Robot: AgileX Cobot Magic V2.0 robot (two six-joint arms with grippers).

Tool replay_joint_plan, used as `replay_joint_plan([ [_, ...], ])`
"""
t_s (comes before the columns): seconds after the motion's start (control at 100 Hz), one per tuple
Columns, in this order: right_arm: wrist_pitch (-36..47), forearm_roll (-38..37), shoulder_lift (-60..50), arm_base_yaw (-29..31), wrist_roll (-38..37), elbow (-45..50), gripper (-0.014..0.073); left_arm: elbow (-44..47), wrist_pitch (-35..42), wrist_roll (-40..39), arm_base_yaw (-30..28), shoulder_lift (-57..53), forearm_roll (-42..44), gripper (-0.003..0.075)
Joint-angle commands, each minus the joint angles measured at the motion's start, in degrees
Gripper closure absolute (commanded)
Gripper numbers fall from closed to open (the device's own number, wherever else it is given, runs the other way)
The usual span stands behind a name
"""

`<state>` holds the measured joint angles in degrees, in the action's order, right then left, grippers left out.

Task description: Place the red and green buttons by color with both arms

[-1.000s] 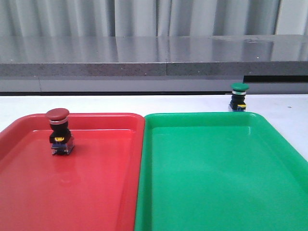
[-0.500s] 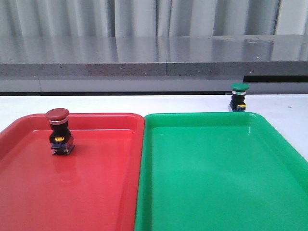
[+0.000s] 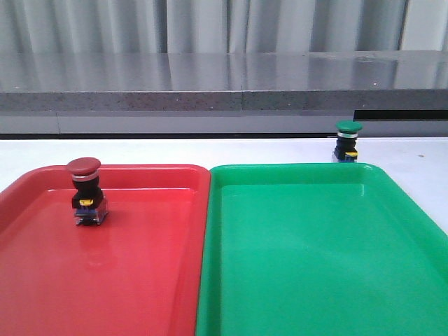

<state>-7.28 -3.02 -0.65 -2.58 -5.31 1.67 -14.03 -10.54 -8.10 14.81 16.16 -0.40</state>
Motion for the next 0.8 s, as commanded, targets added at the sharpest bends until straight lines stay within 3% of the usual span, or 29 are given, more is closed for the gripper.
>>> replay_joint_plan([
  [0.0,5.1,-0.7,-1.1,0.2,-0.1,-1.0,0.0661,-1.6,4.4,-0.3,-0.1,0.4,-0.4,0.0739],
  [0.45,5.1,-0.7,-1.1,0.2,-0.1,-1.0,0.0661,-1.6,4.4,-0.3,-0.1,0.4,-0.3,0.0739],
  [0.54,5.1,-0.7,-1.1,0.2,-0.1,-1.0,0.0661,-1.6,4.4,-0.3,-0.2,0.2,3.8,0.0739],
  [0.79,5.1,-0.7,-1.1,0.2,-0.1,-1.0,0.0661,3.1,4.4,-0.3,-8.2,-7.3,4.0,0.0739],
])
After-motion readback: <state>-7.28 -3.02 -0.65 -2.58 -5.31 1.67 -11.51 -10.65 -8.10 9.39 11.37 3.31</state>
